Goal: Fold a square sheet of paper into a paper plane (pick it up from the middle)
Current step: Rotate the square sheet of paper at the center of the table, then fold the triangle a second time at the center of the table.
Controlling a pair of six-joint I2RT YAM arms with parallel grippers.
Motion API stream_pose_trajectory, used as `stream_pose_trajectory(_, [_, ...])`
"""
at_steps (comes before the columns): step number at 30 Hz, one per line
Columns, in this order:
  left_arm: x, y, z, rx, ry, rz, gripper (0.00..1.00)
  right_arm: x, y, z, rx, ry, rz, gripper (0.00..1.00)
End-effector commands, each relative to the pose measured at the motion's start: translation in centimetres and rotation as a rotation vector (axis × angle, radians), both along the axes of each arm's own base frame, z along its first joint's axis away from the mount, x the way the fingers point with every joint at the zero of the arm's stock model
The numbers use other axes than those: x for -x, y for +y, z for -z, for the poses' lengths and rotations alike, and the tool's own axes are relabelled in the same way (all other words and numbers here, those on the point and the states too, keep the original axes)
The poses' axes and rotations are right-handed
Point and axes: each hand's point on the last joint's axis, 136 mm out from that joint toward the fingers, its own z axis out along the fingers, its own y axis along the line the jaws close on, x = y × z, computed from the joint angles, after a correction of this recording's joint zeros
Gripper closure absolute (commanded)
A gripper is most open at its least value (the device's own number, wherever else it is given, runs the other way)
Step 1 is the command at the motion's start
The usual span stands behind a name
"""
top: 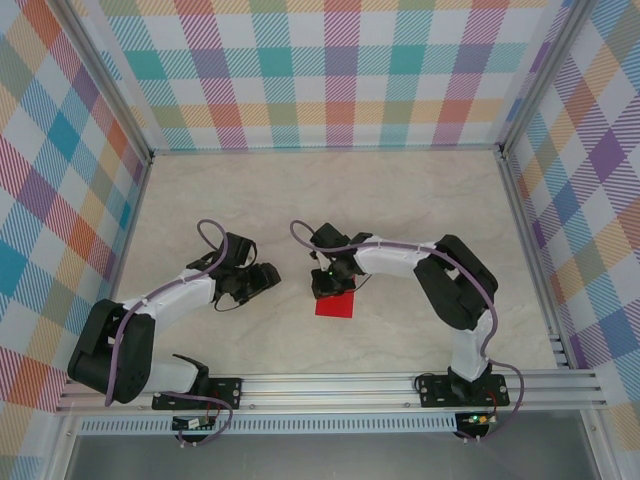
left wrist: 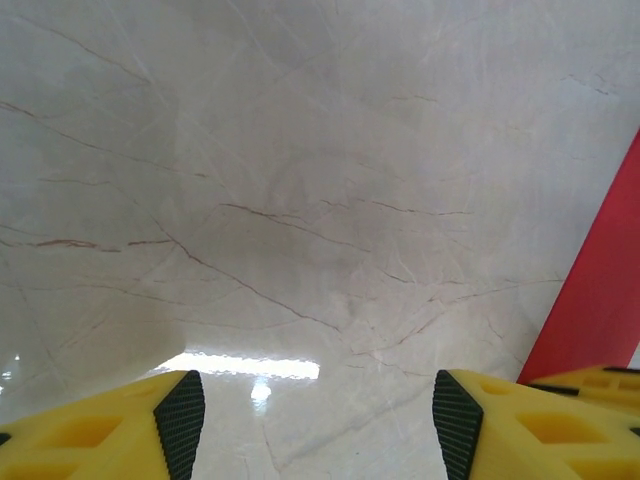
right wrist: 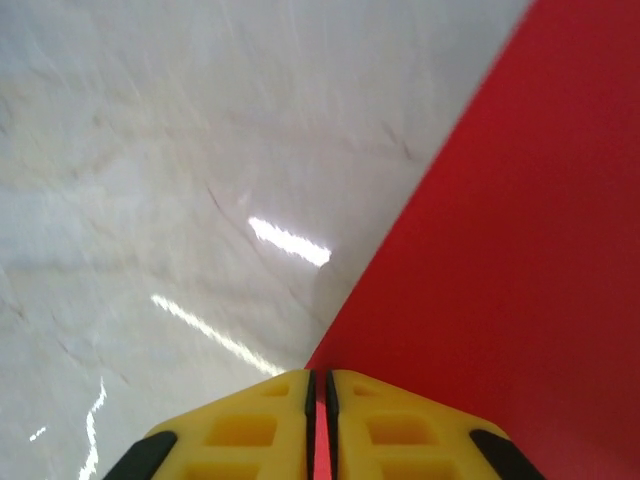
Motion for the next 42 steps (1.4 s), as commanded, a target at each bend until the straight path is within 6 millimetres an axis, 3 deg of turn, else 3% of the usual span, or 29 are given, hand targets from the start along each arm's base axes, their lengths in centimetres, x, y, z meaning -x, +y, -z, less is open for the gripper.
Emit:
stream_pose_trajectory(1, [-1.4,-1.7,-2.3,0.092,-0.067,0.003,0.35,-0.8,0.2,-2.9,-0.047,-0.051,0.002,0.80])
stream_pose_trajectory(4, [-1.5,-2.7,-3.0,0.125,-0.080,0.012,0.34,-3.4,-0.6,-5.0,-0.046,-0.140,0.132,0.73])
stream_pose_trajectory(7, [-1.1,-3.6,-3.5,0.140,-0.093,0.007,0.32,-4.4,-2.2,-5.0,-0.021,-0.151,0.220,0.69])
stream_pose_trajectory(13, [0.3,-7.3,-3.8,0.187,-0.071,0.077,0.31,-3.6,-4.7,-2.9,0.016,-0.084,0.287,0.62])
stream_pose_trajectory(21, [1.7,-10.1,-2.9,0.224,-0.007,0.142,0.37,-3.6,-4.2,-0.6,-0.018,-0.020,0.312,0.65])
stream_pose_trajectory(27, [2.5,-12.0,-1.8,0.245,0.052,0.204,0.37,-3.4,-5.6,1.3,0.026,0.030,0.368,0.68])
stream_pose_trajectory(35, [3.5,-13.6,0.1,0.196,0.116,0.238,0.37,-3.1,-6.5,3.0,-0.072,0.138,0.425,0.68])
stream_pose_trajectory(42, [3.9,-13.9,0.1,0.115,0.127,0.234,0.36,-2.8,-7.2,3.8,-0.137,0.236,0.458,0.69])
